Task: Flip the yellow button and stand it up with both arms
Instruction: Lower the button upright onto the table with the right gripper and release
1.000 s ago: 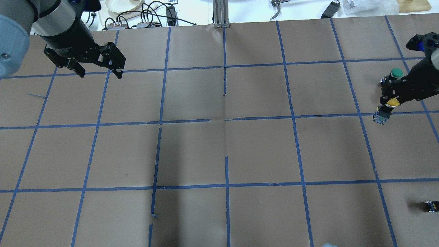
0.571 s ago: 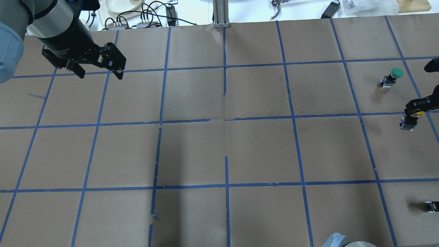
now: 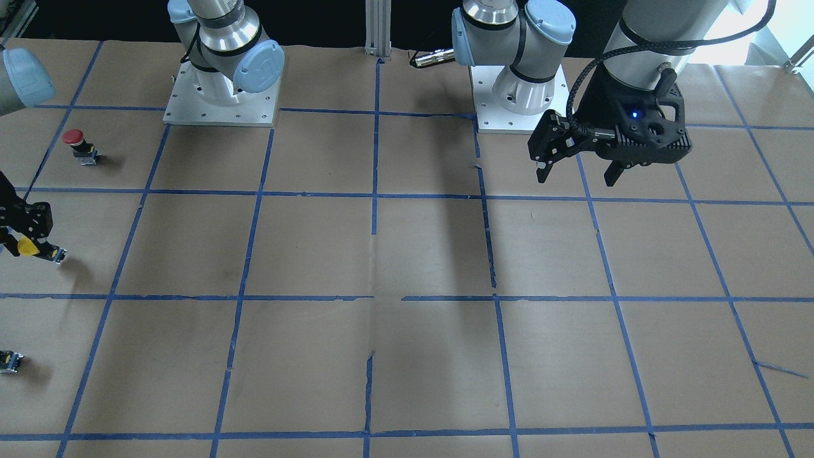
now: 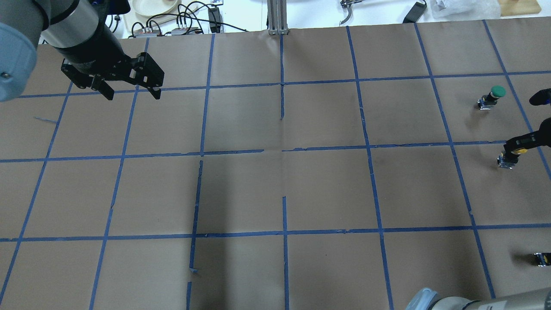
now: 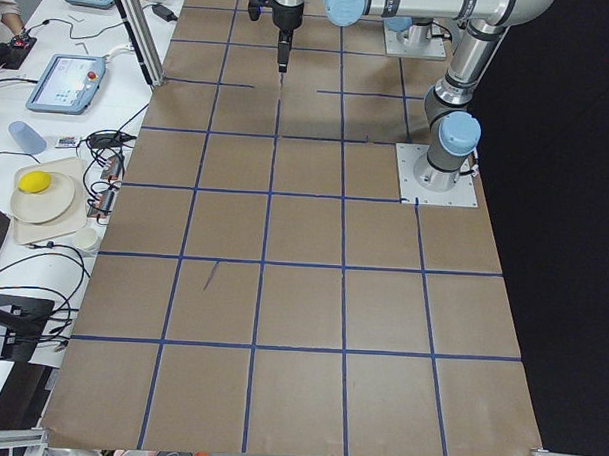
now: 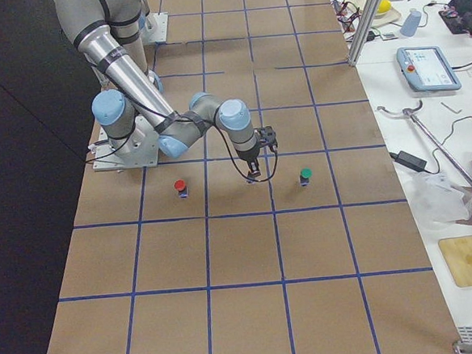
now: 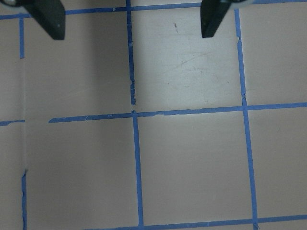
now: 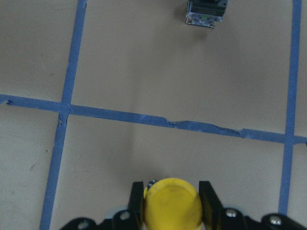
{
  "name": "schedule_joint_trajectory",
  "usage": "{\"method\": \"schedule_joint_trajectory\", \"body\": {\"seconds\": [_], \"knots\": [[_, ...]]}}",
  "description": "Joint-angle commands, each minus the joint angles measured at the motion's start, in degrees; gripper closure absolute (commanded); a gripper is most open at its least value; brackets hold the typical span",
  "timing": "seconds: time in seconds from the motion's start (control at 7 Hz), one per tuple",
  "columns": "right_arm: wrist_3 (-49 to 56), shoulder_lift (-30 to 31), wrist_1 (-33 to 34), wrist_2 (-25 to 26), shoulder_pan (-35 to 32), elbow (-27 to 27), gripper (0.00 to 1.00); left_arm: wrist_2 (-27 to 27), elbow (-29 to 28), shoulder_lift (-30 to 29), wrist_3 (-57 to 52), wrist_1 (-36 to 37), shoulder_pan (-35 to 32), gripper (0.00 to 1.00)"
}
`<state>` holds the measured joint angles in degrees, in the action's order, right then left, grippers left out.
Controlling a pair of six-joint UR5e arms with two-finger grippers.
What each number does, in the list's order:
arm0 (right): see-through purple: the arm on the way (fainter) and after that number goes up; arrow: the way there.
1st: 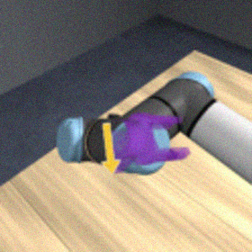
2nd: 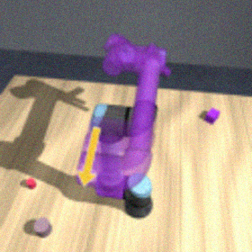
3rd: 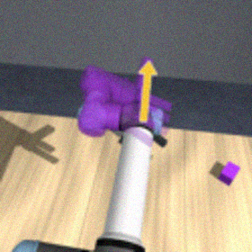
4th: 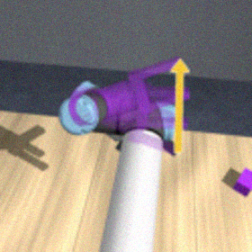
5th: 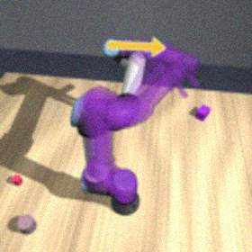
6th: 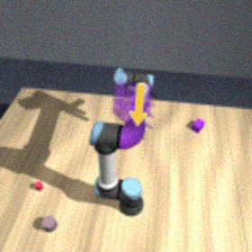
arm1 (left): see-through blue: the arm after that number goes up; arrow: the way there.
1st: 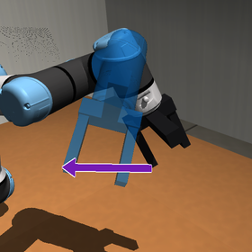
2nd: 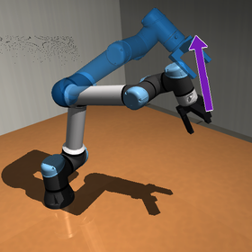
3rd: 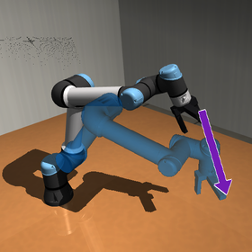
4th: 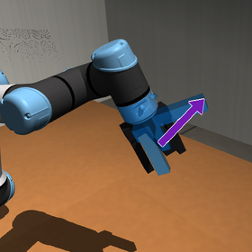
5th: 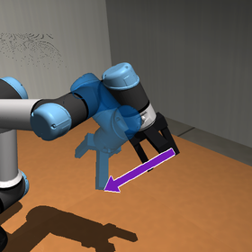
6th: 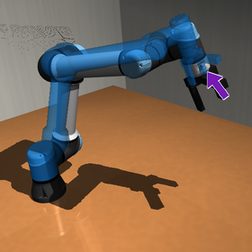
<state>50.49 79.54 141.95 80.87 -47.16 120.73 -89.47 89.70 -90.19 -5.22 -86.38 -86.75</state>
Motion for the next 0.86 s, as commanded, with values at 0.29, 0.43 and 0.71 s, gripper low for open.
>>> {"method": "schedule_joint_trajectory", "body": {"seconds": [0.29, 0.43, 0.71], "knots": [[-0.1, -0.2, 1.0, 0.1, 1.1, 1.1, 0.41, 0.2, 0.1, -0.2, 0.0, -0.1, 0.3, 0.0], [-0.6, -0.2, 0.6, 0.2, 1.1, 1.5, 0.16, 0.2, 0.3, -0.2, 0.0, -0.1, 0.3, 0.0], [-0.7, 0.3, -0.4, 0.9, 1.1, 1.1, 0.01, 1.8, 0.2, -0.2, 0.0, -0.1, 0.4, 0.0]]}}
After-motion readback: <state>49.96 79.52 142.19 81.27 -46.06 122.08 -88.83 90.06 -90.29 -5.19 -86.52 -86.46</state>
